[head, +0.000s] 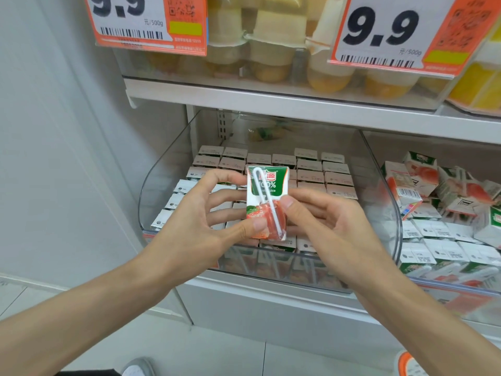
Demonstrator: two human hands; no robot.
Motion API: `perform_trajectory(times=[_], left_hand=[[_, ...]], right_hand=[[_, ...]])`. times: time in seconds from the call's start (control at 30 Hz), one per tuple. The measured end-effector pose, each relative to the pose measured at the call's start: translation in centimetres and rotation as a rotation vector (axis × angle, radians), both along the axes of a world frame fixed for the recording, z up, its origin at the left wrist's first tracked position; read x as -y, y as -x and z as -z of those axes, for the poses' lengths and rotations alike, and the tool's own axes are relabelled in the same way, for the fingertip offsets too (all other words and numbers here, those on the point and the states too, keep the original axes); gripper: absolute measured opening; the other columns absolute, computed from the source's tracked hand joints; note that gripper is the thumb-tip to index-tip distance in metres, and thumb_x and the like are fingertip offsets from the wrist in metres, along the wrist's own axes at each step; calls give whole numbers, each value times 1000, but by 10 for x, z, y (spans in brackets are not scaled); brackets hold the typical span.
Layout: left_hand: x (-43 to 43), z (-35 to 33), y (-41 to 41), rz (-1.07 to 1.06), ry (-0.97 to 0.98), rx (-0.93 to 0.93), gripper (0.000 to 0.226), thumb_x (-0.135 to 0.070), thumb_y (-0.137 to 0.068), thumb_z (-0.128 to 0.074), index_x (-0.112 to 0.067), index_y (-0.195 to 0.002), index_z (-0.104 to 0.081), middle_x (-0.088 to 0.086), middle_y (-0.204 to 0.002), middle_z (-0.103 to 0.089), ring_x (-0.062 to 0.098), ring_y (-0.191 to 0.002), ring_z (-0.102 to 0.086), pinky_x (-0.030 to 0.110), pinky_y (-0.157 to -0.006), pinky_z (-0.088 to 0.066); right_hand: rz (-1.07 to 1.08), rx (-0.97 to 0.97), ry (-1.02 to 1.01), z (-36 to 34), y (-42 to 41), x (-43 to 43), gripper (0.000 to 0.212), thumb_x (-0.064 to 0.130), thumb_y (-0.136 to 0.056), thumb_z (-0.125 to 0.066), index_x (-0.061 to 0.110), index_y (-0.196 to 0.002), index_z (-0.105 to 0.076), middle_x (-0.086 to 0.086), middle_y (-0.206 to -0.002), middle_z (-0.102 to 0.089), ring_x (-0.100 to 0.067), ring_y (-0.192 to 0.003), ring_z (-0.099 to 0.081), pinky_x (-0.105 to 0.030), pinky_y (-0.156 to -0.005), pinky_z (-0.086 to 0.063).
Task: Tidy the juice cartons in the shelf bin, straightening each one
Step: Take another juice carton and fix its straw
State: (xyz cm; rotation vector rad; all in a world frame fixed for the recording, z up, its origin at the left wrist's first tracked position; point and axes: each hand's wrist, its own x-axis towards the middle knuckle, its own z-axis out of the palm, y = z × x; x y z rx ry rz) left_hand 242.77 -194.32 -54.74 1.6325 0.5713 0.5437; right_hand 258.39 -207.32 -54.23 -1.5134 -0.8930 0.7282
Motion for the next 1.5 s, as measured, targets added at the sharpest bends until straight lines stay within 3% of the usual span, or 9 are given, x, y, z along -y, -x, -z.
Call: perform_trajectory(times=[0.1, 0.2, 0.5, 0.67, 0.83, 1.0, 1.23, 1.37, 1.5], left_hand=[[-3, 0, 1, -3, -27, -3, 51, -3, -84, -83, -24, -123, -57, -3, -119, -76, 21, -109, -76, 48, -84, -66], [-4, 1, 2, -19, -38, 7, 51, 4, -84, -82, -22, -120, -57, -5, -118, -76, 21, -110, -75, 51, -80, -67], [-4, 0, 3, -3, 33, 44, 50, -2, -84, -81, -19, -125, -59, -3, -120, -76, 23, -110, -76, 41, -78, -67], [-3, -5, 5, 54, 60, 65, 33, -7, -105, -59, -23, -133, -63, -2, -127, -75, 23, -108, -77, 36, -85, -66], [-2, -6, 5, 86, -20, 57, 42, -6, -104, -60, -33, -136, -63, -4, -129, -72, 19, -111, -76, 34, -83, -66], [-5, -3, 3, 11, -19, 76, 55, -8, -96, -71, -37, -139, -55, -6, -123, -74, 22, -107, -77, 30, -84, -64], [-4, -7, 4, 240, 50, -45, 38, -28, -108, -52, -29, -145, -61, -10, -135, -72, 12, -128, -68, 24, -111, -49], [-5, -4, 4, 193, 90, 14, 42, -11, -105, -58, -23, -146, -60, -7, -136, -72, 16, -122, -72, 30, -100, -59], [-8, 1, 3, 70, 47, 27, 53, -12, -92, -73, -29, -141, -62, -13, -132, -73, 12, -119, -73, 32, -97, -61]], right_hand=[[-50, 8, -23, 1, 2, 0, 22, 22, -105, -60, 30, -120, -74, 17, -109, -80, -2, -104, -76, -16, -90, -58], [-47, 40, -48, 3, 3, -2, 27, 19, -105, -59, 31, -125, -72, 19, -113, -79, -3, -104, -76, -18, -90, -59], [82, -24, -55, 4, -2, -1, 21, 22, -95, -72, 23, -114, -80, 9, -95, -83, -16, -83, -81, -24, -68, -64], [122, -46, -70, 1, -2, 0, 31, 27, -97, -70, 35, -127, -69, -2, -89, -83, -25, -71, -78, -27, -60, -63], [102, -90, -79, -2, -2, 0, 37, 27, -101, -65, 42, -135, -64, -6, -89, -82, -25, -67, -76, -27, -63, -64], [-12, -63, -52, 1, 0, 0, 44, 19, -106, -57, 41, -144, -55, 4, -101, -83, -21, -92, -81, -31, -79, -66], [-43, -273, 37, -1, 3, -5, 26, 11, -111, -43, 17, -126, -64, -5, -101, -83, -22, -96, -80, -36, -90, -64], [-60, -160, 60, -1, 4, -4, 23, 28, -100, -68, 25, -123, -67, 7, -111, -81, -14, -103, -78, -32, -94, -60], [9, 22, 19, 1, 1, -2, 33, 23, -87, -83, 29, -117, -72, 9, -103, -77, -4, -95, -75, -15, -81, -57]])
